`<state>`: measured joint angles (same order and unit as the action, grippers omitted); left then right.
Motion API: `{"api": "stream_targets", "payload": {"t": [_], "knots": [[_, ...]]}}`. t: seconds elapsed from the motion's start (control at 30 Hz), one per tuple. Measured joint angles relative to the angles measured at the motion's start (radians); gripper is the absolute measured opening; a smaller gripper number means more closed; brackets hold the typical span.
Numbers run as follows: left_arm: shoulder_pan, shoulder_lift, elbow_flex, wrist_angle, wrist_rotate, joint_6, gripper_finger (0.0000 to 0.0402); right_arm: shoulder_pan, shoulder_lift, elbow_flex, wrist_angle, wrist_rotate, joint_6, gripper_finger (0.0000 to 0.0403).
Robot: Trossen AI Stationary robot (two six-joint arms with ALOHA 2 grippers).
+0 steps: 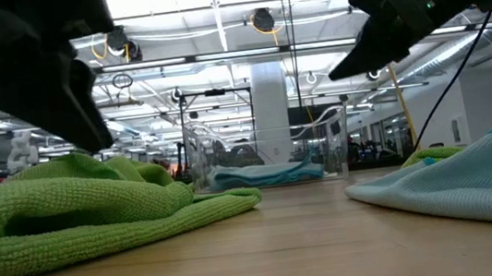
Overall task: Fold microfiber towels
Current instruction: Fold the bottom left green microfiber cloth
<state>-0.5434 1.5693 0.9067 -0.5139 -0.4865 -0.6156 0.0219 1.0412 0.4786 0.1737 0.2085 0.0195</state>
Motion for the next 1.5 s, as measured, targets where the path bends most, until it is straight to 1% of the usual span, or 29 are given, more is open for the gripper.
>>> {"api": "stream_targets", "payload": {"t": [0.07, 0.1, 0.17, 0.2, 0.3, 0.47, 0.57, 0.6, 0.63, 0.73, 0.87, 0.93, 1.07, 1.17, 1.23, 1.33, 1.43, 1.5], "knots": [[0.002, 0.011, 0.016, -0.031, 0.015, -0.006, 0.0250, 0.000, 0.000, -0.011, 0.002, -0.002, 0.017, 0.0000], [0.007, 0.016, 0.021, -0.029, 0.045, -0.008, 0.0251, 0.000, 0.000, -0.017, 0.003, -0.003, 0.024, 0.0000], [0.015, 0.028, 0.023, -0.014, 0.106, -0.019, 0.0243, 0.000, 0.000, -0.028, 0.000, -0.003, 0.044, 0.0000], [0.017, 0.034, 0.022, -0.025, 0.120, -0.026, 0.0233, 0.001, 0.000, -0.033, 0.002, -0.003, 0.054, 0.0000], [0.021, 0.056, 0.020, -0.036, 0.123, -0.029, 0.0190, 0.012, 0.000, -0.050, 0.013, -0.003, 0.079, 0.0000], [0.037, 0.103, 0.015, -0.076, 0.119, 0.011, 0.0107, 0.053, 0.000, -0.080, 0.091, -0.003, 0.094, 0.0000], [0.046, 0.102, 0.037, -0.062, 0.095, 0.037, 0.0038, 0.081, 0.000, -0.092, 0.147, -0.004, 0.112, 0.0000], [0.046, 0.088, 0.046, -0.068, 0.086, 0.059, 0.0020, 0.089, 0.000, -0.095, 0.168, -0.004, 0.120, 0.0000], [0.046, 0.077, 0.061, -0.074, 0.065, 0.084, 0.0012, 0.097, 0.000, -0.098, 0.190, -0.004, 0.125, 0.0000], [0.042, 0.037, 0.107, -0.085, -0.008, 0.174, 0.0014, 0.126, 0.006, -0.102, 0.244, -0.001, 0.123, 0.0000], [0.039, -0.025, 0.165, -0.084, -0.078, 0.325, 0.0006, 0.140, 0.048, -0.099, 0.337, -0.001, 0.124, 0.0000], [0.030, -0.061, 0.187, -0.086, -0.145, 0.404, 0.0006, 0.147, 0.083, -0.090, 0.374, -0.001, 0.135, 0.0002], [0.012, -0.120, 0.216, -0.027, -0.321, 0.583, 0.0012, 0.165, 0.184, -0.051, 0.456, -0.002, 0.145, 0.0016], [0.004, -0.161, 0.217, 0.077, -0.394, 0.728, 0.0008, 0.184, 0.277, 0.006, 0.492, 0.000, 0.135, 0.0033], [0.003, -0.183, 0.212, 0.161, -0.414, 0.804, 0.0005, 0.202, 0.336, 0.050, 0.487, 0.000, 0.117, 0.0047], [0.003, -0.197, 0.202, 0.205, -0.436, 0.842, 0.0009, 0.218, 0.430, 0.128, 0.490, 0.001, 0.081, 0.0075], [0.014, -0.195, 0.202, 0.225, -0.496, 0.781, 0.0013, 0.222, 0.523, 0.207, 0.493, 0.004, 0.043, 0.0108], [0.016, -0.196, 0.202, 0.231, -0.514, 0.732, 0.0012, 0.220, 0.576, 0.247, 0.486, 0.006, 0.034, 0.0132]]}}
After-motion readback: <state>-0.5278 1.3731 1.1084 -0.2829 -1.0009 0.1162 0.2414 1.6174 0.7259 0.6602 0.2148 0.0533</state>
